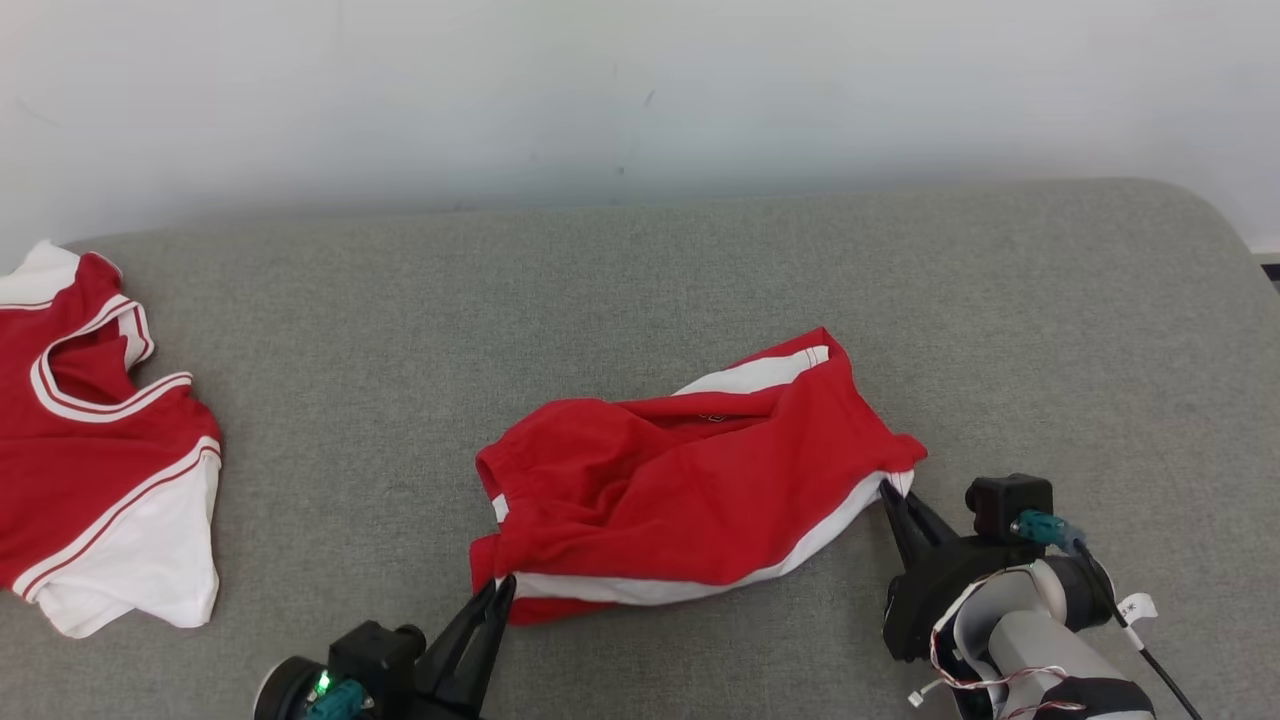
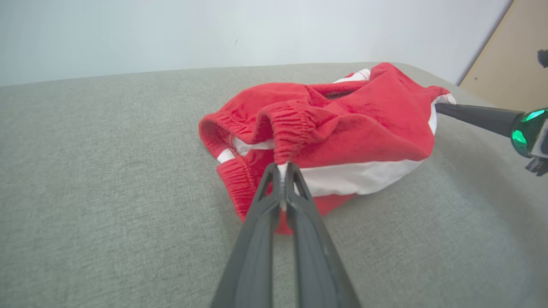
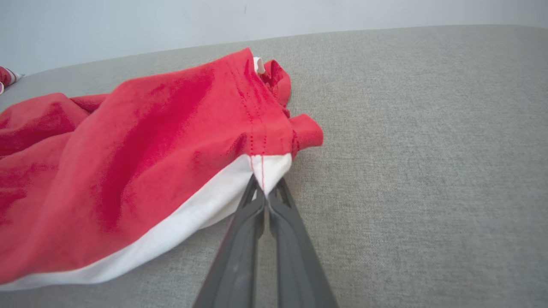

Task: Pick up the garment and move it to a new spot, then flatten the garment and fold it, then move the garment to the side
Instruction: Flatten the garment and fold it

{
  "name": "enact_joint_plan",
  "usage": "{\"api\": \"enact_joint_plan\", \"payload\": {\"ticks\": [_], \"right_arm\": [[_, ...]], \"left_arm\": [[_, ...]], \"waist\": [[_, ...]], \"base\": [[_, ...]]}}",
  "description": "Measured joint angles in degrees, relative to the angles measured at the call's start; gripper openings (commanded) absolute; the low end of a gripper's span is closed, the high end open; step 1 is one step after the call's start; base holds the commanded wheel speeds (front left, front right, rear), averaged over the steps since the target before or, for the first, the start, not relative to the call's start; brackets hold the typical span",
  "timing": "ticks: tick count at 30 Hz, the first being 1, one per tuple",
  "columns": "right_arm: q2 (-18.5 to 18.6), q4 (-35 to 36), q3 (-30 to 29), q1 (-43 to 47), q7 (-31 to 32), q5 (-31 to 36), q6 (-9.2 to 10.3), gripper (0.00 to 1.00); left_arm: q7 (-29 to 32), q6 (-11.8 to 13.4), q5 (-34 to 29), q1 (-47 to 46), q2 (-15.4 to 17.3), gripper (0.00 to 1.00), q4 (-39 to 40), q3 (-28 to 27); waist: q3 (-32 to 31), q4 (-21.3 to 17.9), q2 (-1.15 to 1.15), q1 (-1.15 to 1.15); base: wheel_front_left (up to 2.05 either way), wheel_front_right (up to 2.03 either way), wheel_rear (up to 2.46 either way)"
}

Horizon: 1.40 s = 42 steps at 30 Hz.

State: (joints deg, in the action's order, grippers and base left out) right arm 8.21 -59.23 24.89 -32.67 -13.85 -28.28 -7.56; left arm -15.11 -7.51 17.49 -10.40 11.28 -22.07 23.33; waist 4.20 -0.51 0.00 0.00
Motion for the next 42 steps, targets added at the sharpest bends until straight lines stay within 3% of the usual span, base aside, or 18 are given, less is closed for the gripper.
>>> {"api": "enact_joint_plan", "payload": {"ticks": [15, 20, 26, 30, 35, 42], "right_arm": [[4.03, 17.45, -0.37, 3.15, 2.07, -12.22, 0.00, 0.00], [5.60, 27.59, -3.91, 4.04, 5.80, -18.00, 0.00, 0.00], [5.66, 36.79, -8.73, -1.68, 15.03, -21.89, 0.01, 0.00], [3.53, 34.14, -11.31, -11.54, 20.25, -20.86, 0.01, 0.00], [-1.15, 24.81, -16.51, -26.98, 22.13, -17.58, 0.01, 0.00], [-4.58, 16.40, -22.81, -46.88, 10.27, -13.83, 0.00, 0.00]], "left_arm": [[0.00, 0.01, 6.93, -1.44, 0.40, 0.00, 10.91, -0.82], [1.19, 0.01, 14.80, -5.19, 0.33, 0.00, 14.88, -0.74], [8.64, 0.01, 26.04, -17.50, 3.87, 0.00, 17.24, -1.56], [12.80, 0.01, 30.21, -28.23, 6.97, 0.00, 14.25, -2.94], [13.80, 0.11, 33.65, -42.03, 7.42, 0.00, 8.98, -7.47], [6.43, 0.36, 32.29, -58.68, 6.28, 0.00, 3.43, -11.22]], "waist": [[-3.26, -1.49, 0.00, 0.00], [-3.28, -2.02, 0.00, -0.01], [-0.25, -2.64, 0.00, -0.01], [3.46, -3.33, 0.00, -0.01], [10.04, -4.45, 0.00, 0.01], [20.31, -5.69, 0.01, 0.02]], "base": [[0.00, 0.00, 0.00], [0.00, 0.00, 0.00], [0.00, 0.00, 0.00], [0.00, 0.00, 0.00], [0.00, 0.00, 0.00], [0.00, 0.00, 0.00]]}}
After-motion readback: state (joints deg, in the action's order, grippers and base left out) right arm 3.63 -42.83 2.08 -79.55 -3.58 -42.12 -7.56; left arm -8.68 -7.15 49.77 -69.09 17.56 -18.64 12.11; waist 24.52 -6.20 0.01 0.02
